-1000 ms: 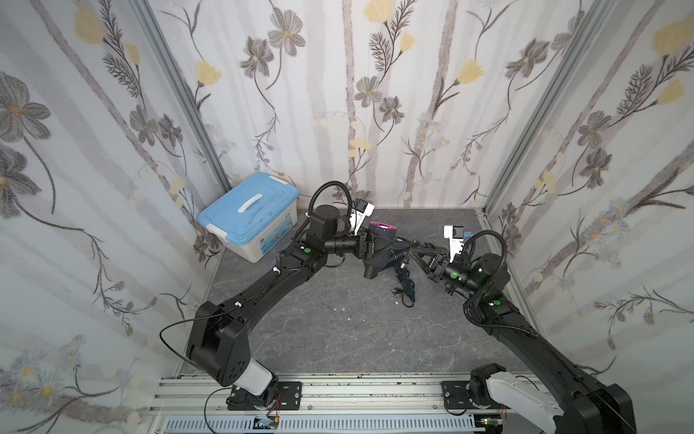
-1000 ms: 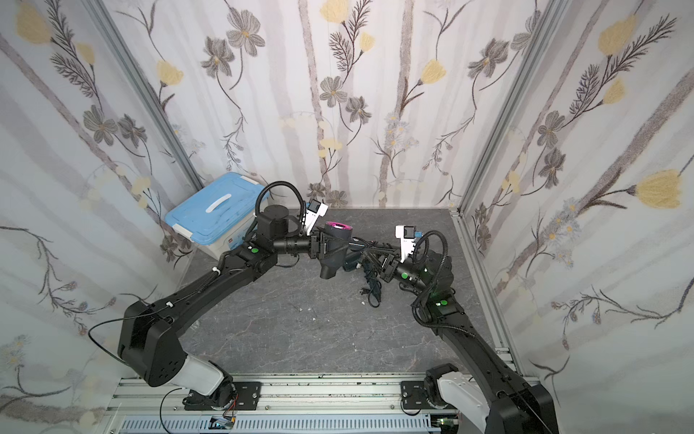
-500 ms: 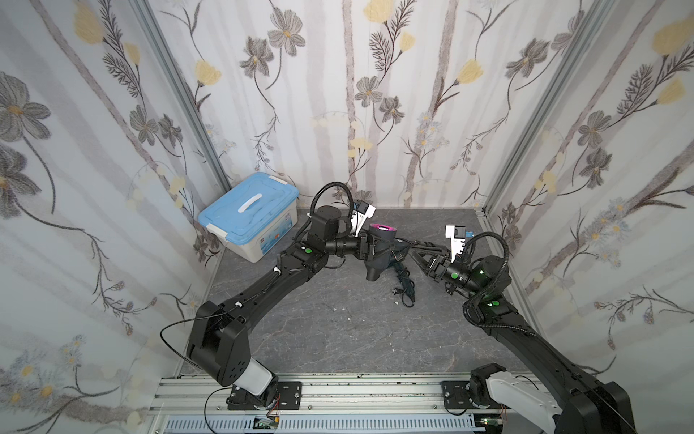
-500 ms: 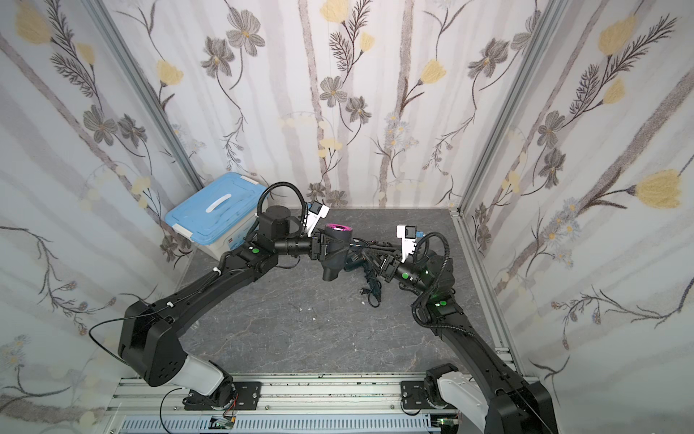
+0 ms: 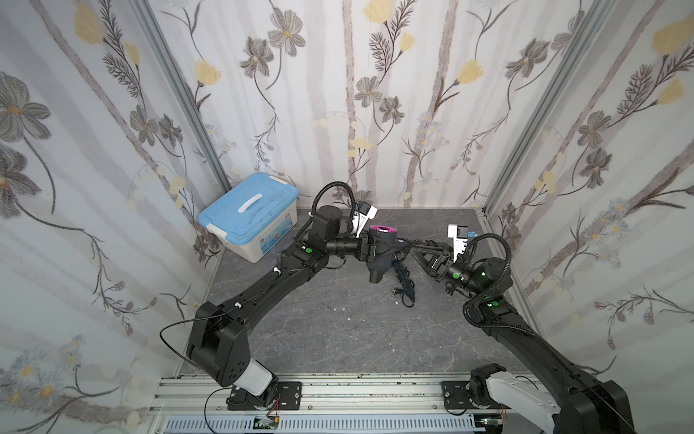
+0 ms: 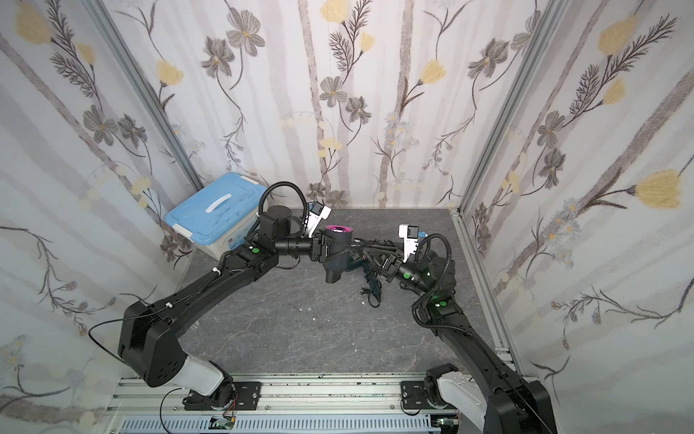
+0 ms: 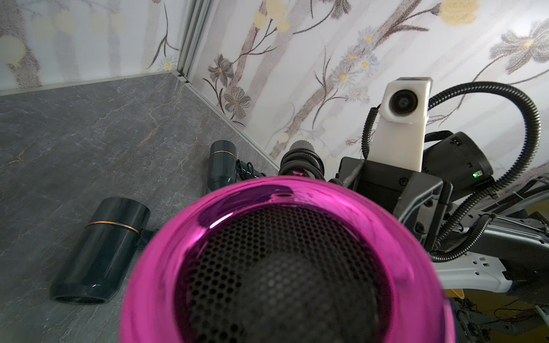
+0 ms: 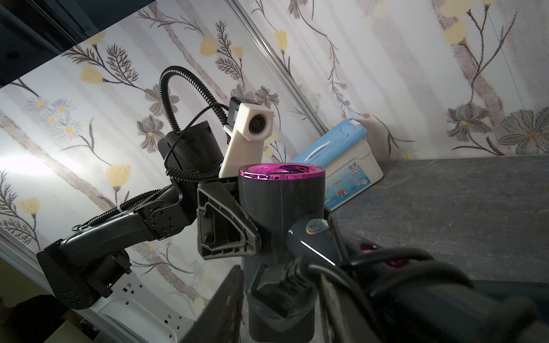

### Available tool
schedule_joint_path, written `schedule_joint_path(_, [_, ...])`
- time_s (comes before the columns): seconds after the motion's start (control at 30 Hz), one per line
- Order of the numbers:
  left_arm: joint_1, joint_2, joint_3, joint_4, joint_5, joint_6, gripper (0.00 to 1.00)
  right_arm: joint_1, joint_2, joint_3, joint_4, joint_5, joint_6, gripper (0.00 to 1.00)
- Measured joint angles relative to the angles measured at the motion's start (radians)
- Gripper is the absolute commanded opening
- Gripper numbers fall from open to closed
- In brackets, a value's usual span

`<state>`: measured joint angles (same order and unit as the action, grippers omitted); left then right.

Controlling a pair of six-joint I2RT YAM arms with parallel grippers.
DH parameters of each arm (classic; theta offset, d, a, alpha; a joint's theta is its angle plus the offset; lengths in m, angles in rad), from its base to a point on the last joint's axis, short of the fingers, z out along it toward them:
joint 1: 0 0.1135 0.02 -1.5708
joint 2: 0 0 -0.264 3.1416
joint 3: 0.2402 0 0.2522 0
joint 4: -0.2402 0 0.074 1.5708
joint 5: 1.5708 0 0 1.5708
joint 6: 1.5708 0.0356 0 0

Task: Wrap the cord around the hair dryer
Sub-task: Wrap the power cord around the hair dryer.

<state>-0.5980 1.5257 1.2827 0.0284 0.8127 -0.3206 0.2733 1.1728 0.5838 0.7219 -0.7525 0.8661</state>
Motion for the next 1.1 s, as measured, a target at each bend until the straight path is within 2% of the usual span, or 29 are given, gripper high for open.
schedule_joint_path(0.2, [0.000,0.002,0.003,-0.003,-0.003,0.008,0.00,-0.002,0.016,0.004,0.002,-0.004,0.009,0.35])
schedule_joint_path(0.27, [0.000,0.004,0.004,-0.007,-0.008,0.012,0.00,-0.002,0.021,0.002,0.009,-0.007,0.021,0.39])
schedule_joint_path(0.33, [0.000,0.005,0.004,-0.012,-0.010,0.014,0.00,-0.002,0.021,-0.001,0.014,-0.010,0.029,0.48])
schedule_joint_path(0.43, [0.000,0.006,0.004,-0.023,-0.016,0.019,0.00,-0.002,0.021,-0.008,0.040,-0.018,0.045,0.53])
schedule_joint_path(0.53, [0.000,0.006,0.006,-0.026,-0.015,0.027,0.00,-0.003,0.021,-0.010,0.051,-0.029,0.059,0.52])
schedule_joint_path(0.77, [-0.002,0.006,0.008,-0.034,-0.009,0.035,0.00,-0.011,0.021,-0.017,0.058,-0.031,0.105,0.41])
schedule_joint_path(0.83, [-0.002,0.006,0.009,-0.036,-0.007,0.037,0.00,-0.012,0.021,-0.017,0.060,-0.031,0.114,0.42])
schedule_joint_path(0.93, [-0.003,0.006,0.009,-0.040,-0.008,0.044,0.00,-0.012,0.015,-0.023,0.063,-0.032,0.131,0.48])
schedule_joint_path(1.1, [-0.007,0.007,0.009,-0.052,-0.008,0.060,0.00,-0.012,-0.005,-0.043,0.075,-0.032,0.156,0.48])
